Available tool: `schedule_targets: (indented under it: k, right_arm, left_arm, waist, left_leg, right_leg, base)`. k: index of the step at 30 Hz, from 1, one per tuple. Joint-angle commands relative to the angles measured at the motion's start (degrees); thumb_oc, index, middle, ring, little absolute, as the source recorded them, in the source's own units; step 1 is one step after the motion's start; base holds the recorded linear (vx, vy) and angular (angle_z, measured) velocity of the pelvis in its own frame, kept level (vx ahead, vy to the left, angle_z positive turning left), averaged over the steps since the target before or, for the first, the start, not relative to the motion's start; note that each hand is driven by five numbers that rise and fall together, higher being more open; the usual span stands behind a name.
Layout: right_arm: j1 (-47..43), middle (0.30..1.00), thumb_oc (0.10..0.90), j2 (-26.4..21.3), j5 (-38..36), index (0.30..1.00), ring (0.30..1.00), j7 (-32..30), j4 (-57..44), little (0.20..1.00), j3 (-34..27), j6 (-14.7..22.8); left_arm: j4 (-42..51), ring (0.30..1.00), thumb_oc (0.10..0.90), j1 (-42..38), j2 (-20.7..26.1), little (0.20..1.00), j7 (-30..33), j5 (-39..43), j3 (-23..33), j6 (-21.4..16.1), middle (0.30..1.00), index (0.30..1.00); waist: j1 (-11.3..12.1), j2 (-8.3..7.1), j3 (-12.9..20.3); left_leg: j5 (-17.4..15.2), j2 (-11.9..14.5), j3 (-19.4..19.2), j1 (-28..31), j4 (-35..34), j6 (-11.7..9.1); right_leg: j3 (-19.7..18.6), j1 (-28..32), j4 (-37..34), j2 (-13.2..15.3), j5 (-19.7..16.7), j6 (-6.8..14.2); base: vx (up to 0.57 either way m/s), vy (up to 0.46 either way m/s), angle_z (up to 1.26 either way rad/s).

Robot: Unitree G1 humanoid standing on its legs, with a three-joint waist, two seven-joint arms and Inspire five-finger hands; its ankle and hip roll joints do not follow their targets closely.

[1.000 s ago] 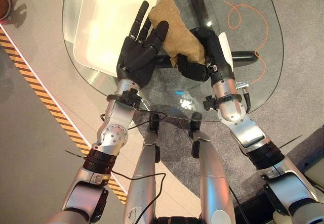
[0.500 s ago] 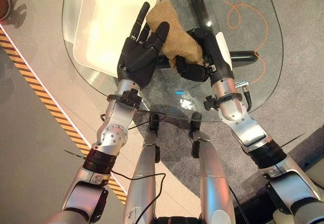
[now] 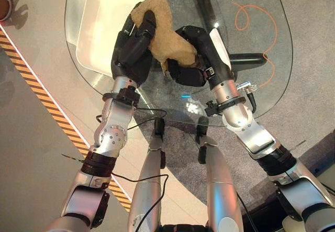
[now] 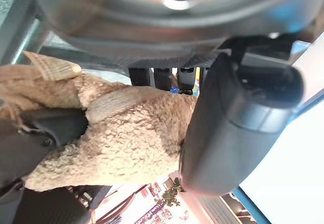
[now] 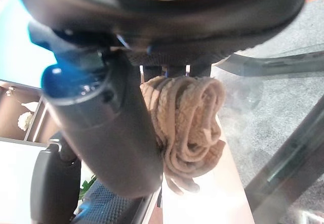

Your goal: Wipe the table with a cloth and put it in the basket.

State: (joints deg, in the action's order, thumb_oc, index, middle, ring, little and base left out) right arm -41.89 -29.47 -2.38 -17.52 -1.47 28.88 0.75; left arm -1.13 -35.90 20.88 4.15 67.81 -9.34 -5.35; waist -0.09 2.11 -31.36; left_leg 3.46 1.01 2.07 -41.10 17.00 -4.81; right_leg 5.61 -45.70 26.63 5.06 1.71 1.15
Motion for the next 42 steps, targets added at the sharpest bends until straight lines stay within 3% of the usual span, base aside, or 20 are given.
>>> schedule_targets:
  k: [1,13,14,15,17,29,32,42]
  right_arm:
    - [-10.1,0.300,0.100,3.7,0.9,0.300,0.300,0.7,-11.2,0.200,-0.7,8.2]
    - [-9.9,0.300,0.100,4.0,1.1,0.300,0.300,0.8,-11.5,0.200,-0.7,7.8]
    - [-9.8,0.401,0.218,4.1,1.1,0.401,0.401,0.6,-11.4,0.318,-0.7,7.8]
    - [-9.7,0.702,0.569,4.1,1.1,0.702,0.702,0.3,-11.1,0.669,-0.7,8.0]
    - [-9.6,0.900,0.800,4.1,1.1,0.900,0.900,0.0,-11.0,0.900,-0.7,8.2]
    - [-9.1,0.900,0.800,4.6,1.1,0.900,0.900,-0.4,-11.0,0.900,-1.4,8.4]
    - [-8.8,0.900,0.800,4.8,1.4,0.900,0.900,-0.2,-11.1,0.900,-1.7,8.5]
    - [-8.5,0.900,0.800,5.6,2.1,0.900,0.900,0.0,-10.9,0.900,-2.5,8.6]
  left_arm:
    - [10.0,0.300,0.100,-6.5,-2.2,0.200,-5.7,-1.7,-4.7,0.4,0.300,0.300]
    - [10.3,0.300,0.100,-6.2,-2.5,0.200,-5.6,-2.1,-4.5,-0.1,0.300,0.300]
    - [10.3,0.300,0.100,-6.2,-2.5,0.200,-5.6,-2.1,-4.4,-0.2,0.300,0.300]
    - [10.3,0.300,0.100,-6.1,-2.6,0.200,-5.6,-2.2,-4.3,-0.3,0.300,0.300]
    - [10.5,0.300,0.100,-5.9,-2.6,0.200,-5.5,-2.3,-4.3,-0.5,0.300,0.300]
    - [10.7,0.300,0.100,-6.0,-2.7,0.200,-4.2,-5.5,-3.7,-4.4,0.300,0.300]
    - [10.8,0.300,0.100,-5.8,-2.6,0.200,-2.5,-8.9,-2.8,-8.6,0.300,0.300]
    - [11.6,0.300,0.100,-5.6,-3.2,0.200,0.9,-14.4,-0.7,-15.3,0.300,0.300]
  waist:
    - [0.1,0.08,1.6]
    - [0.2,0.08,1.6]
    - [0.2,0.08,1.6]
    - [0.2,0.09,1.6]
    - [0.3,0.08,1.6]
    - [0.3,0.02,1.6]
    - [0.4,-0.03,1.6]
    - [0.7,-0.28,1.6]
  left_leg:
    - [-2.0,-4.5,-4.2,1.6,-0.2,3.2]
    - [-2.0,-4.6,-4.1,1.7,-0.3,3.3]
    - [-2.0,-4.7,-4.1,1.7,-0.3,3.3]
    - [-2.0,-4.7,-4.1,1.7,-0.3,3.3]
    - [-2.1,-4.7,-4.1,1.7,-0.3,3.3]
    - [-2.1,-4.8,-4.1,1.8,-0.3,3.3]
    - [-2.1,-4.8,-3.9,1.9,-0.5,3.4]
    - [-2.2,-4.9,-3.6,1.8,-0.2,3.3]
  right_leg:
    - [1.2,4.5,-3.9,-3.8,1.4,1.6]
    - [1.2,4.6,-4.0,-3.8,1.3,1.6]
    - [1.2,4.6,-4.0,-3.8,1.3,1.6]
    - [1.3,4.6,-4.0,-3.8,1.4,1.6]
    - [1.3,4.7,-4.0,-3.8,1.4,1.6]
    - [1.3,4.7,-4.1,-3.8,1.4,1.6]
    - [1.3,4.8,-4.0,-3.9,1.5,1.6]
    - [1.3,4.6,-3.6,-4.1,1.7,1.5]
  base:
    - [0.00,0.000,0.00]
    - [0.00,0.000,0.00]
    - [0.00,0.000,0.00]
    - [0.00,0.000,0.00]
    - [0.00,0.000,0.00]
    - [0.00,0.000,0.00]
    - [0.00,0.000,0.00]
    - [0.00,0.000,0.00]
